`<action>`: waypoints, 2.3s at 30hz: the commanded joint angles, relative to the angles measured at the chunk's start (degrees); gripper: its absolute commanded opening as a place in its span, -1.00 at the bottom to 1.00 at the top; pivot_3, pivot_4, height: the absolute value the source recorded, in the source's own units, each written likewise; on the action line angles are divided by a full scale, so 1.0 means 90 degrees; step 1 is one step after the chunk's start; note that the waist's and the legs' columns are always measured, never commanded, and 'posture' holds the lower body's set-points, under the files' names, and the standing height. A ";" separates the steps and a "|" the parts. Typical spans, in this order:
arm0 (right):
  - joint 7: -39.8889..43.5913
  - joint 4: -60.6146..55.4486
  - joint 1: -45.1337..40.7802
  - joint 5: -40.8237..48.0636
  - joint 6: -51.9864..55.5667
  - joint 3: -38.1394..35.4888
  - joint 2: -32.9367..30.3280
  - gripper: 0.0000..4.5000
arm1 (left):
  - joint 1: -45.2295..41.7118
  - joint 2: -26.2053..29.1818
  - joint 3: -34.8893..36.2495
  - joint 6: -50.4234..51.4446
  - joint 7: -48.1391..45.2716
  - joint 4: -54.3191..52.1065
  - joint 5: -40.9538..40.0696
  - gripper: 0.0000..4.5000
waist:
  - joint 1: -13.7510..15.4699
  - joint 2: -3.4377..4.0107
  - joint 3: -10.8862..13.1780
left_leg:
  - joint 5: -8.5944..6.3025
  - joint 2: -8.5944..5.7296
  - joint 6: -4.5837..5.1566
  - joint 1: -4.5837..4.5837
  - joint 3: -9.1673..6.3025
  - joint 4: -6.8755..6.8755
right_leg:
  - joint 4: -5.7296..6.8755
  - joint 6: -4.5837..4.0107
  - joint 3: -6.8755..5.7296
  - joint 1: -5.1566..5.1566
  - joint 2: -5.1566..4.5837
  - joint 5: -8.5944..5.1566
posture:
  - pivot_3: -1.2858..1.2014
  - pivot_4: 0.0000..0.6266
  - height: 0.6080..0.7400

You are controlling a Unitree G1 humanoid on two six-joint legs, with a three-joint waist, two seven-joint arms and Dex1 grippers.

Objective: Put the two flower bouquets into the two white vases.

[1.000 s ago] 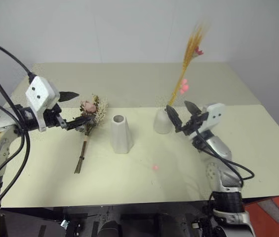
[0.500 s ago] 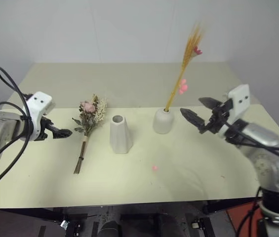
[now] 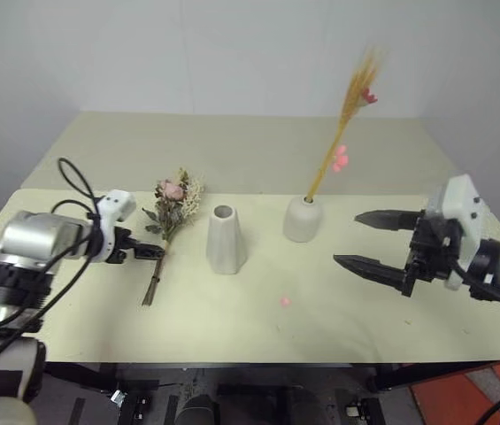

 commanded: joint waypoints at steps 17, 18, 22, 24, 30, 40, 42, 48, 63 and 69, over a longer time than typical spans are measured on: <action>-0.0712 -0.0423 0.0388 -0.0211 -0.0236 -0.0375 0.0137 1.00 | -0.1116 -0.0775 -0.0264 -0.0933 -0.0242 0.1687 0.1149 -0.75 | -0.0010 0.0000 0.0000 | -0.0006 0.0000 0.0010 0.0070 -0.0005 0.0001 | -0.0011 0.0009 -0.0001 0.0080 -0.0001 -0.0007 | 0.03 -0.52 1.00; -0.0695 -0.0411 0.0393 -0.0241 -0.0288 -0.0381 0.0151 1.00 | -0.1097 -0.0728 -0.0242 -0.0950 -0.0243 0.1626 0.1167 -0.87 | -0.0012 0.0000 0.0000 | -0.0006 0.0000 0.0010 0.0070 -0.0005 0.0001 | -0.0011 0.0009 -0.0001 0.0080 0.0000 -0.0007 | 0.03 -0.52 1.00; -0.0532 -0.0400 0.0599 -0.0184 -0.0437 -0.0665 0.0190 1.00 | -0.1209 -0.0712 0.0359 -0.0994 0.0220 0.1441 0.1084 -0.95 | -0.0022 0.0000 0.0000 | -0.0006 0.0001 0.0010 0.0070 -0.0006 0.0001 | -0.0012 0.0009 -0.0001 0.0078 0.0001 -0.0008 | 0.03 -0.52 1.00; -0.0332 -0.0425 0.0885 -0.0187 -0.0495 -0.0939 0.0134 1.00 | -0.1303 -0.0899 0.1296 -0.1281 0.0876 0.1258 0.0794 -0.95 | -0.0012 -0.0003 0.0001 | -0.0006 0.0001 0.0010 0.0067 -0.0009 0.0001 | -0.0012 0.0009 -0.0002 0.0076 0.0000 -0.0008 | 0.03 -0.52 1.00; -0.0203 -0.0458 0.1238 -0.0451 -0.0833 -0.1303 0.0177 1.00 | -0.1436 -0.1632 0.3471 -0.1958 0.1831 -0.0008 -0.0439 -0.95 | 0.0048 -0.0004 0.0002 | -0.0006 -0.0002 0.0011 0.0057 -0.0018 0.0003 | -0.0004 0.0011 -0.0012 0.0078 -0.0011 -0.0005 | 0.03 -0.52 1.00; -0.0400 -0.0693 0.1630 -0.0713 -0.1407 -0.1316 0.0641 1.00 | -0.1762 -0.2361 0.4200 -0.2265 0.0240 -0.0514 -0.2864 -0.95 | 0.0027 -0.0004 0.0001 | -0.0006 -0.0004 0.0009 0.0072 -0.0012 0.0003 | -0.0015 0.0011 -0.0006 0.0083 -0.0008 -0.0006 | 0.03 -0.52 1.00; -0.0494 -0.0795 0.1726 -0.0708 -0.1427 -0.1392 0.0734 1.00 | -0.1819 -0.2504 0.4156 -0.2016 0.0220 -0.0400 -0.3184 -0.95 | 0.0018 -0.0004 0.0001 | -0.0006 -0.0004 0.0009 0.0074 -0.0013 0.0005 | -0.0015 0.0011 -0.0007 0.0087 -0.0006 -0.0006 | 0.03 -0.52 1.00; -0.0650 -0.1032 0.2149 -0.0837 -0.1445 -0.1650 0.0875 1.00 | -0.1854 -0.2831 0.3876 -0.1817 0.0296 -0.0208 -0.3442 -0.95 | 0.0019 -0.0004 0.0001 | -0.0006 -0.0006 0.0009 0.0079 -0.0016 0.0004 | -0.0021 0.0012 -0.0007 0.0096 -0.0006 -0.0007 | 0.03 -0.52 1.00; -0.0580 -0.1261 0.2435 -0.0473 -0.1473 -0.1937 0.0918 1.00 | -0.1559 -0.2744 0.3141 -0.2455 -0.0517 -0.0060 -0.2971 -0.95 | -0.0013 -0.0004 0.0001 | -0.0007 -0.0004 0.0011 0.0081 -0.0018 0.0000 | -0.0046 0.0010 -0.0007 0.0104 -0.0002 -0.0007 | 0.03 -0.52 1.00; -0.0675 -0.1248 0.2426 -0.0563 -0.1480 -0.1930 0.0859 1.00 | -0.1333 -0.2828 0.2924 -0.2699 -0.0714 -0.0191 -0.2857 -0.95 | -0.0018 -0.0004 0.0001 | -0.0009 -0.0004 0.0015 0.0082 -0.0018 -0.0006 | -0.0061 0.0010 -0.0008 0.0110 -0.0001 -0.0006 | 0.03 -0.52 1.00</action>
